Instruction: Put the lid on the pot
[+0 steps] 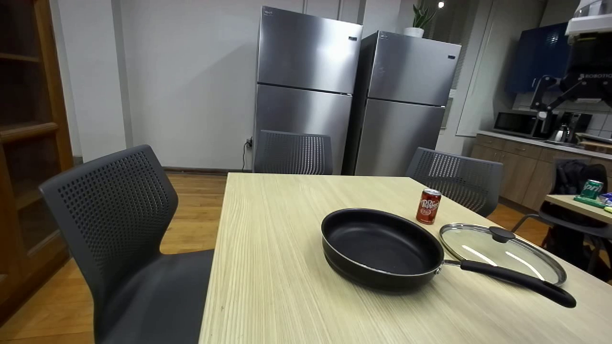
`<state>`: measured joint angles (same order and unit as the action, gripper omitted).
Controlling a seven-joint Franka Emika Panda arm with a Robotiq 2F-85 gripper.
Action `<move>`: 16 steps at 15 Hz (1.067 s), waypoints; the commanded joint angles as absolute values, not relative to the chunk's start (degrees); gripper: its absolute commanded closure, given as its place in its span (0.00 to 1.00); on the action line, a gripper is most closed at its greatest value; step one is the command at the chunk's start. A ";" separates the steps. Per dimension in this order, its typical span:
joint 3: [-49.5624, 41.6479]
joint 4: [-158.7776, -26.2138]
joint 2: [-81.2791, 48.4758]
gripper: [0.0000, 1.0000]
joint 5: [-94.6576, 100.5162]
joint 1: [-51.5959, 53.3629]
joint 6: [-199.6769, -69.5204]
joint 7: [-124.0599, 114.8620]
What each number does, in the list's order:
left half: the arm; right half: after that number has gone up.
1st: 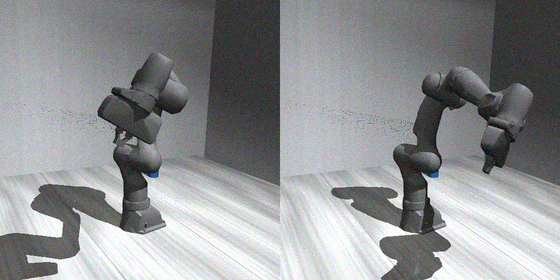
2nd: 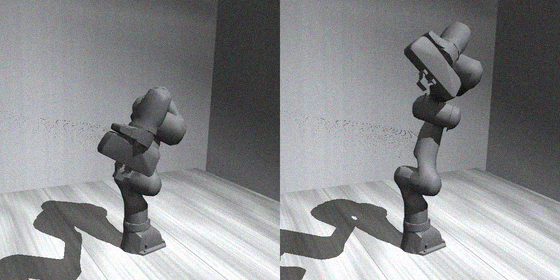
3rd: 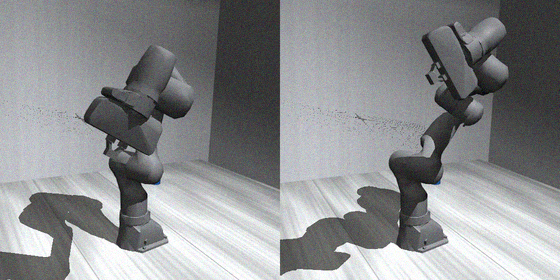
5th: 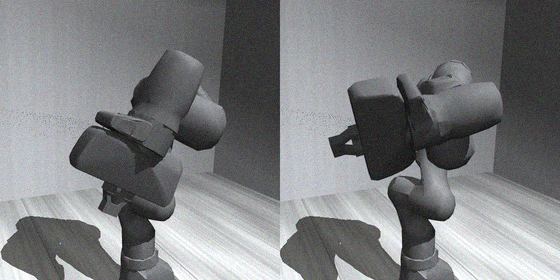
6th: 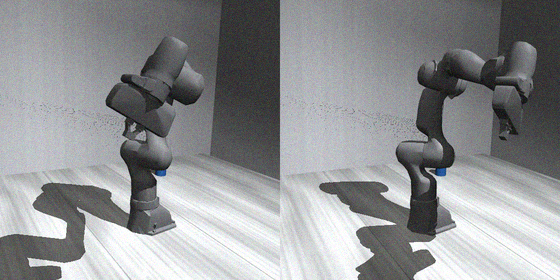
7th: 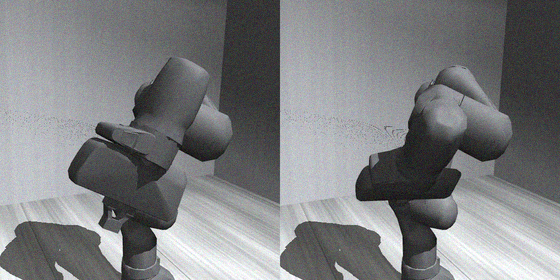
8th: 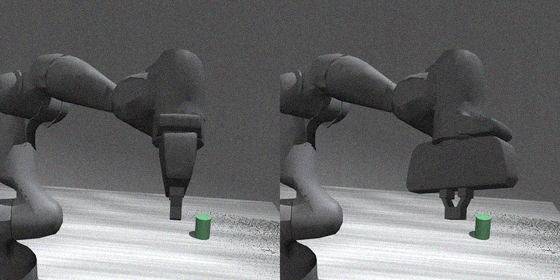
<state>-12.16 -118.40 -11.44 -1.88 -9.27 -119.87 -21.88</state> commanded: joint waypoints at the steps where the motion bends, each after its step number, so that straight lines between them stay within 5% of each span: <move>1: -11.98 -117.73 -12.83 0.00 -3.22 -9.28 -123.49 -23.40; 16: -13.17 -112.21 -25.00 0.00 -8.42 -10.09 -134.92 -23.83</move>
